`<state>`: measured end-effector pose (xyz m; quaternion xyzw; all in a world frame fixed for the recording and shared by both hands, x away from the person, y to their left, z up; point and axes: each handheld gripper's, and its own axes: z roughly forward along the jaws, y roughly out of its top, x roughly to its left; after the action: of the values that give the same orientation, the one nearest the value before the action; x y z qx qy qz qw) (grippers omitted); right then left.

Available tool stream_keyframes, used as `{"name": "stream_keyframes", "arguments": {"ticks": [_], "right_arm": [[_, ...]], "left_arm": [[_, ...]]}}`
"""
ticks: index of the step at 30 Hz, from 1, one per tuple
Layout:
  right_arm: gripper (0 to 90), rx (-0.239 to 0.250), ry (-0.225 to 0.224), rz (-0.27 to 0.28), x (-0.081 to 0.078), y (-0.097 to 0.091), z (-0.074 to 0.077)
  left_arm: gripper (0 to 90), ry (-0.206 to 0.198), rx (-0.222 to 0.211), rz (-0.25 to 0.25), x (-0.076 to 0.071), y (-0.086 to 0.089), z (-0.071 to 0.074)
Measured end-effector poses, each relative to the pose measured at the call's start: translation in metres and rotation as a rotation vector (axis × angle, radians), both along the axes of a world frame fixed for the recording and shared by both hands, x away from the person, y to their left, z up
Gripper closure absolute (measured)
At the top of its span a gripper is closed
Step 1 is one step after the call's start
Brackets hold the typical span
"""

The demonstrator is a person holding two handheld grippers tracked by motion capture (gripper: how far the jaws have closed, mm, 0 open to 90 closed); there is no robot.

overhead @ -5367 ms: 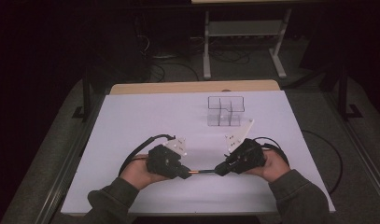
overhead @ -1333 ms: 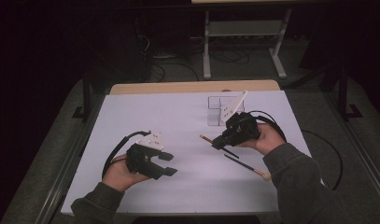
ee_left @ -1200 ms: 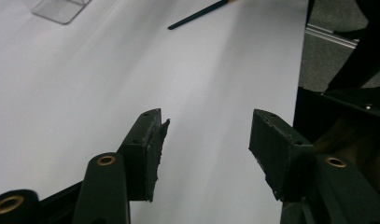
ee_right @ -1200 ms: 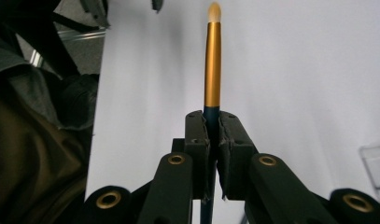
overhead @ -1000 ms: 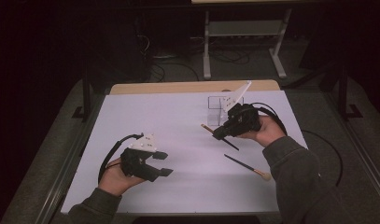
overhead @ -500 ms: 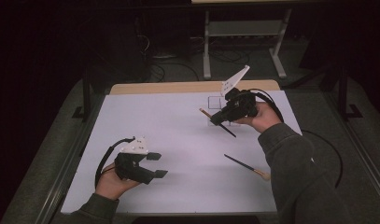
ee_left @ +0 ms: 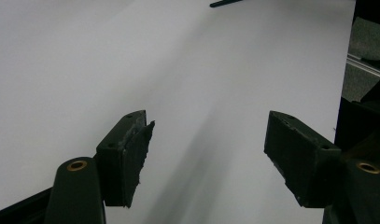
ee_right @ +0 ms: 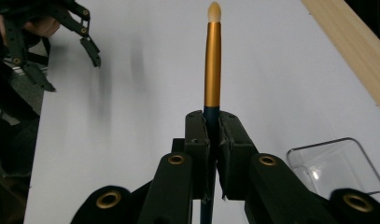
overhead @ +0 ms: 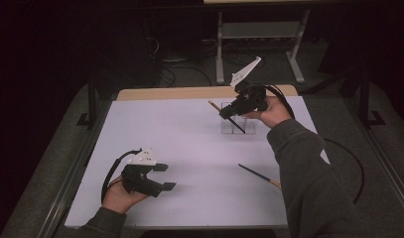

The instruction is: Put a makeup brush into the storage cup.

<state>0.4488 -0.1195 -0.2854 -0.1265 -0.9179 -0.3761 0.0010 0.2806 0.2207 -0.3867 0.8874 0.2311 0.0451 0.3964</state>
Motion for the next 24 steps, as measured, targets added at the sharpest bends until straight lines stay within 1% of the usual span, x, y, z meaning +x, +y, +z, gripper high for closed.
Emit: {"name": "stream_keyframes", "arguments": {"ticks": [2, 3, 4, 5, 6, 8, 12, 13, 14, 15, 16, 20, 24], "right_arm": [[82.5, 0.004, -0.003, -0.005, 0.004, 0.001, 0.0], [82.5, 0.012, -0.004, -0.006, 0.007, 0.001, 0.0], [82.5, 0.012, 0.0, -0.013, 0.009, 0.002, 0.001], [82.5, 0.012, 0.004, -0.016, 0.011, 0.002, 0.001], [82.5, 0.014, 0.004, -0.016, 0.013, 0.003, 0.001], [82.5, 0.009, 0.005, -0.022, 0.016, 0.004, 0.001], [82.5, 0.012, -0.001, -0.024, 0.024, 0.007, 0.003], [82.5, 0.011, 0.01, -0.03, 0.025, 0.008, 0.004], [82.5, 0.006, 0.001, -0.026, 0.028, 0.008, 0.004], [82.5, 0.006, 0.004, -0.03, 0.029, 0.009, 0.004], [82.5, 0.004, -0.001, -0.032, 0.031, 0.009, 0.005], [82.5, 0.013, -0.002, -0.038, 0.038, 0.011, 0.009], [82.5, 0.003, -0.009, -0.044, 0.046, 0.015, 0.012]], "left_arm": [[29.3, -0.005, 0.001, -0.003, 0.001, 0.001, 0.0], [29.2, -0.005, -0.006, 0.001, 0.0, 0.001, 0.0], [29.2, -0.006, -0.006, -0.001, 0.001, 0.002, 0.0], [29.2, 0.001, -0.01, 0.004, 0.0, 0.002, 0.0], [29.1, -0.002, -0.006, 0.002, 0.001, 0.003, 0.0], [28.9, -0.002, -0.015, 0.007, 0.001, 0.004, 0.0], [28.3, -0.004, -0.01, 0.007, 0.001, 0.006, 0.0], [28.2, -0.007, -0.01, 0.007, 0.002, 0.006, -0.001], [28.1, -0.012, -0.005, 0.004, 0.002, 0.007, -0.001], [28.0, -0.012, -0.003, 0.004, 0.002, 0.007, -0.001], [27.9, 0.003, -0.011, 0.016, 0.001, 0.007, -0.001], [27.8, -0.002, -0.012, 0.016, 0.001, 0.007, -0.001], [27.6, 0.004, -0.011, 0.017, 0.0, 0.008, -0.001]]}}
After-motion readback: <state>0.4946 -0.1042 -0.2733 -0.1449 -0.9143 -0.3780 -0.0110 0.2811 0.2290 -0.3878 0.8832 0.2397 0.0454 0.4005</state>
